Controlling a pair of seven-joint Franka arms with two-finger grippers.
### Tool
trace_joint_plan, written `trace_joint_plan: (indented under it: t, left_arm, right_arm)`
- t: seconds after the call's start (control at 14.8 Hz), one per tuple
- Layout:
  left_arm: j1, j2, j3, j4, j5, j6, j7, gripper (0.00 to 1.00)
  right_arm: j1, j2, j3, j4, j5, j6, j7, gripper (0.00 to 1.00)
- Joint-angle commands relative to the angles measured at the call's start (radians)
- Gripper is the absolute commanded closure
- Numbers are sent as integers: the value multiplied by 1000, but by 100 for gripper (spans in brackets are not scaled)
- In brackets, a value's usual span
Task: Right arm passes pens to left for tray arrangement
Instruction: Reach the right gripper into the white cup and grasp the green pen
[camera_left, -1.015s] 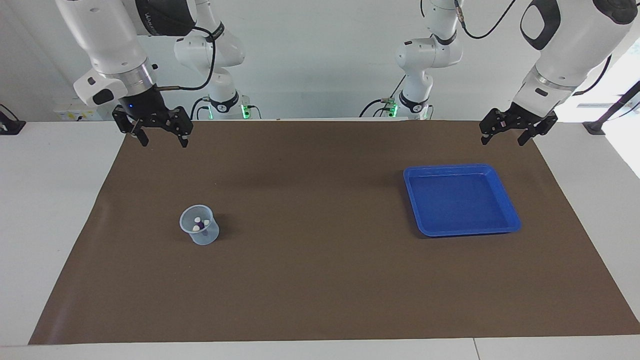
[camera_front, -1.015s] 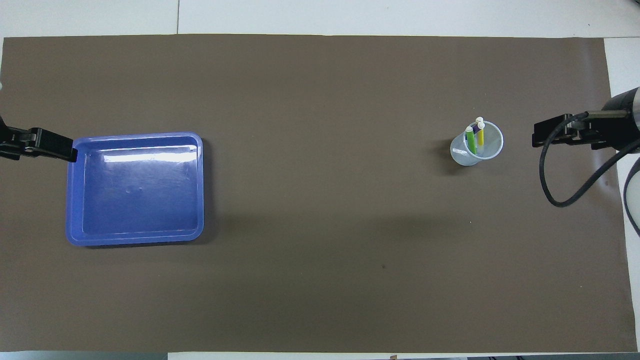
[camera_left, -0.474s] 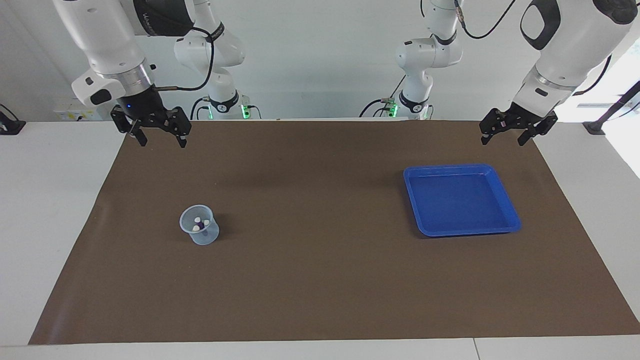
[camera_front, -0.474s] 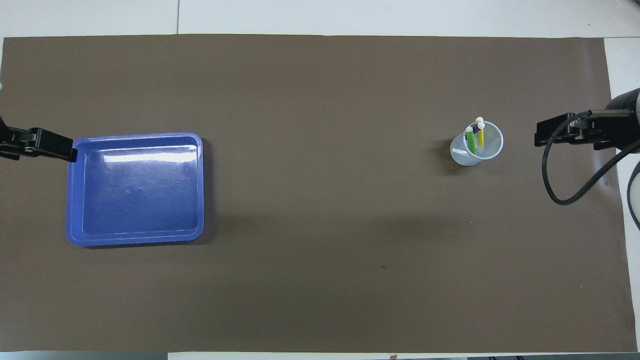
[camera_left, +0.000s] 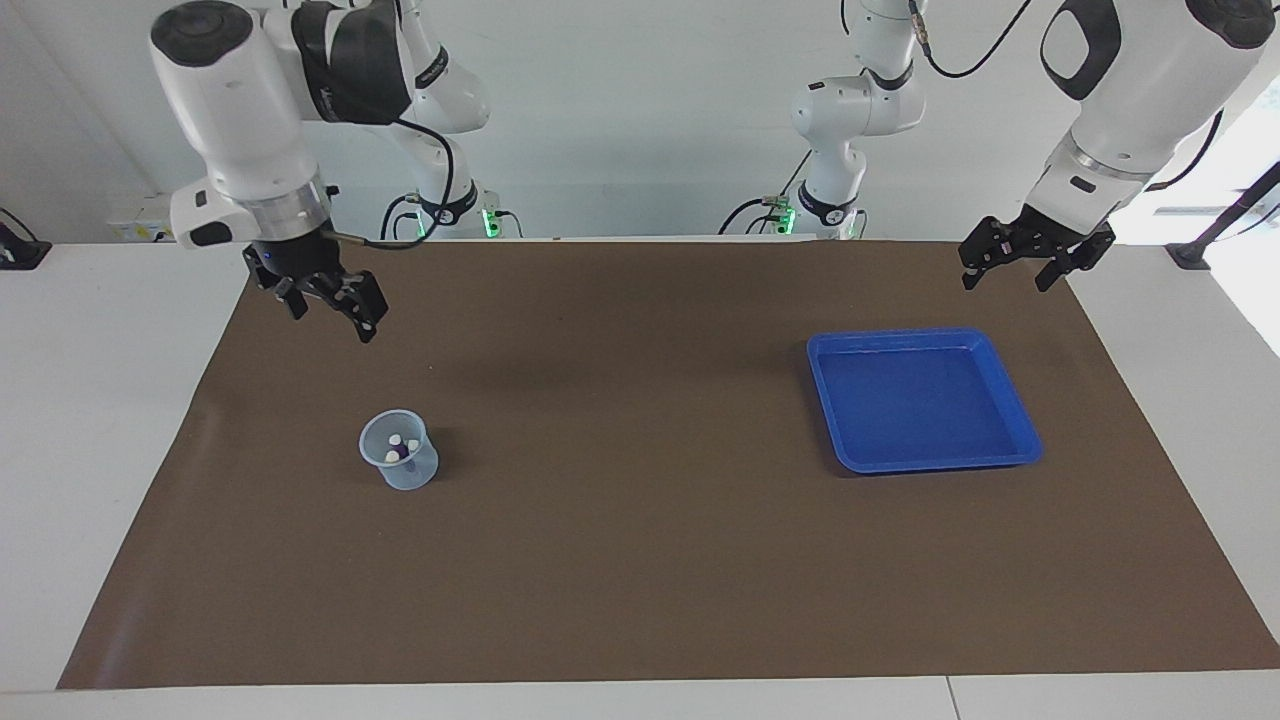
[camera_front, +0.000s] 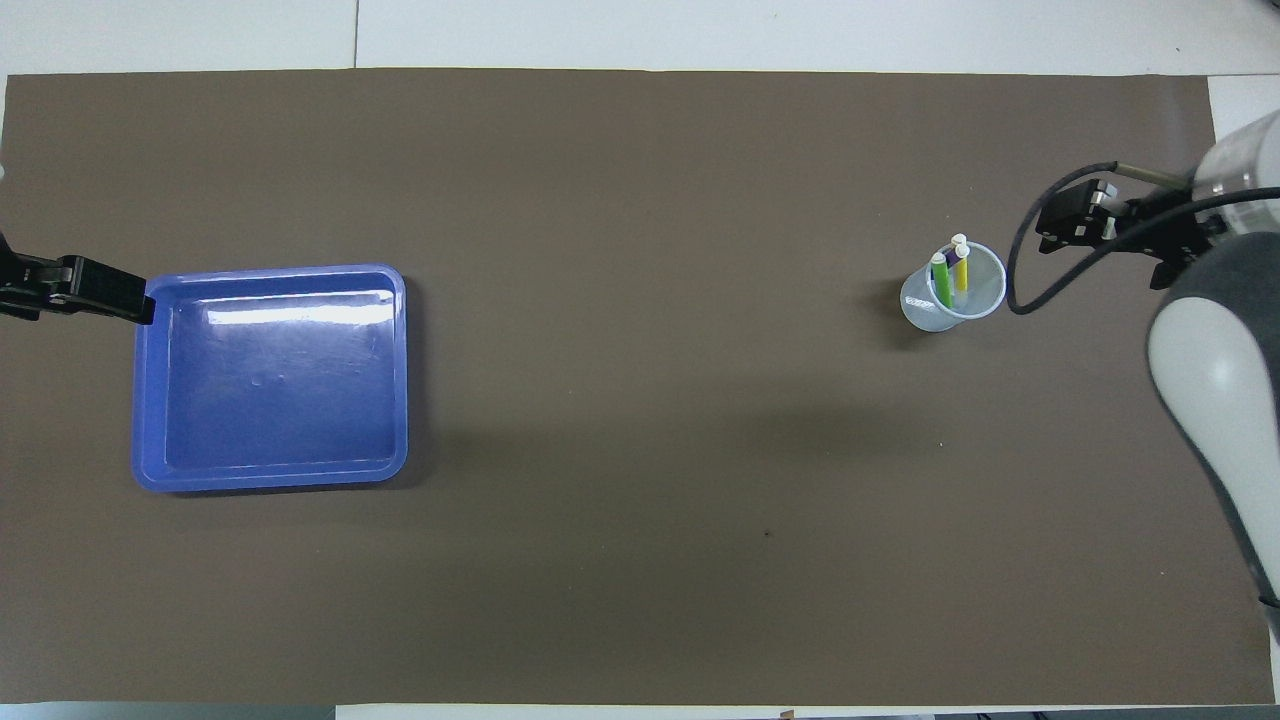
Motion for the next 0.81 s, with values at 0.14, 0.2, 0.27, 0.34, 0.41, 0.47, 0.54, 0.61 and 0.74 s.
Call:
trace_joint_plan:
  t: [0.14,0.2,0.27,0.34,0.41,0.47,0.54,0.61,0.74]
  left_arm:
    - [1,-9,4,1,-8,-15,-3,0]
    - [2,-9,2,1,-8,-15,-3,0]
    - [2,-7,2,1,-8,-15,-3,0]
    - [1,-7,4,3,-8,-15,-3,0]
    - [2,-9,4,1,-8,-15,-3,0]
    - [2,-7,2,1,-8,-15,-3,0]
    - [2,-9,4,1,-8,-15,-5,0]
    - [2,-9,4,1,-8,-15,-3,0]
    - [2,-7,4,1,-8,-15,-3,0]
  right_arm:
    - [12,198,71,162,-115,-28,267,0]
    - [12,221,76,183,-117,-35,305,0]
    - [12,248,79,202,-117,-48,336,0]
    - [19,279,80,235,-118,-68,371,0]
    - [31,322,80,278,-124,-99,414,0]
    - [45,374,82,336,-146,-132,459,0]
    - [56,420,91,390,-167,-163,496,0]
    - [70,464,100,435,-201,-188,526,0]
    - [73,506,140,455,-282,-222,553,0]
